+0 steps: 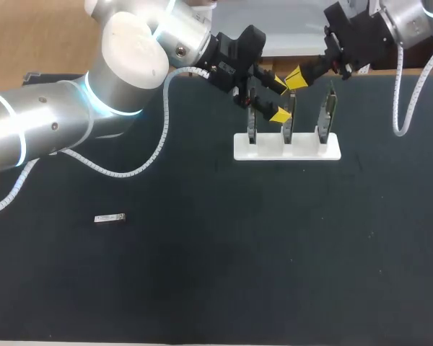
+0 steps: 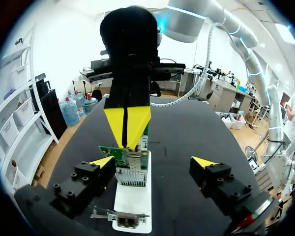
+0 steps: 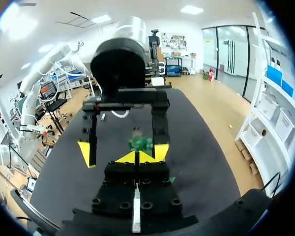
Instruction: Pick up the optical module with the left hand, and insert it into the network port with the right hand.
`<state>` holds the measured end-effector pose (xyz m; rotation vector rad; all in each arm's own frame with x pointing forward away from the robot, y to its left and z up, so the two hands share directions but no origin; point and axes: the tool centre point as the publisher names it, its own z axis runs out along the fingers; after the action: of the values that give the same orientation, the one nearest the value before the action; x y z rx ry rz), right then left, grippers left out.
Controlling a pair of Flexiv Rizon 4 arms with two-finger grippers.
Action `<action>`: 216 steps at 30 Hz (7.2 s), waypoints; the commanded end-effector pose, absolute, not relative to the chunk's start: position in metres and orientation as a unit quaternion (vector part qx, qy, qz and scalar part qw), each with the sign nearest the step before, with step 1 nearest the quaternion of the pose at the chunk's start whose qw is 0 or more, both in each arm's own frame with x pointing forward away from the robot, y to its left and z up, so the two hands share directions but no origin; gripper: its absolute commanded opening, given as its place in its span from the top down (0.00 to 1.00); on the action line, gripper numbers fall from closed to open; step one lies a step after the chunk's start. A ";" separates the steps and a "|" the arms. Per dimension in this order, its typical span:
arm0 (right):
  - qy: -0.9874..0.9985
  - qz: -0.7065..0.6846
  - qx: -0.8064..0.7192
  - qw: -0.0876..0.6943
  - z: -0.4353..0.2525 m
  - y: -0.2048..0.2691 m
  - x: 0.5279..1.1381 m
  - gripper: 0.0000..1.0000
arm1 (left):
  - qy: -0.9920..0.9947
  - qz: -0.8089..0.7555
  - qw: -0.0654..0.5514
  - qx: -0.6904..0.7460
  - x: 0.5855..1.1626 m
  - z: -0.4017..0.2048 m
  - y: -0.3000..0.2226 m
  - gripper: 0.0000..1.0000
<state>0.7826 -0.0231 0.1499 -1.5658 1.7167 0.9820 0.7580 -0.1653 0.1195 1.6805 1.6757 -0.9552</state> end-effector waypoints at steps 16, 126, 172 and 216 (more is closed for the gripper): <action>0.633 0.364 -0.596 0.333 0.180 -0.067 0.776 1.00 | 0.628 -0.358 0.284 0.630 0.760 0.120 -0.166 0.00; 0.642 0.374 -0.603 0.291 0.160 -0.136 0.763 0.00 | 0.627 -0.349 0.285 0.635 0.765 0.127 -0.159 0.00; 0.642 0.374 -0.603 0.291 0.160 -0.136 0.763 0.00 | 0.760 -0.046 0.217 0.612 0.639 0.168 0.096 0.00; 0.642 0.374 -0.603 0.291 0.160 -0.136 0.763 0.00 | 0.766 -0.012 0.015 0.643 0.572 0.032 0.183 0.00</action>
<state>0.7640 -0.1364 0.1594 -1.6079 1.7107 0.9999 0.5648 0.1838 0.0418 1.9912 2.3845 -0.0025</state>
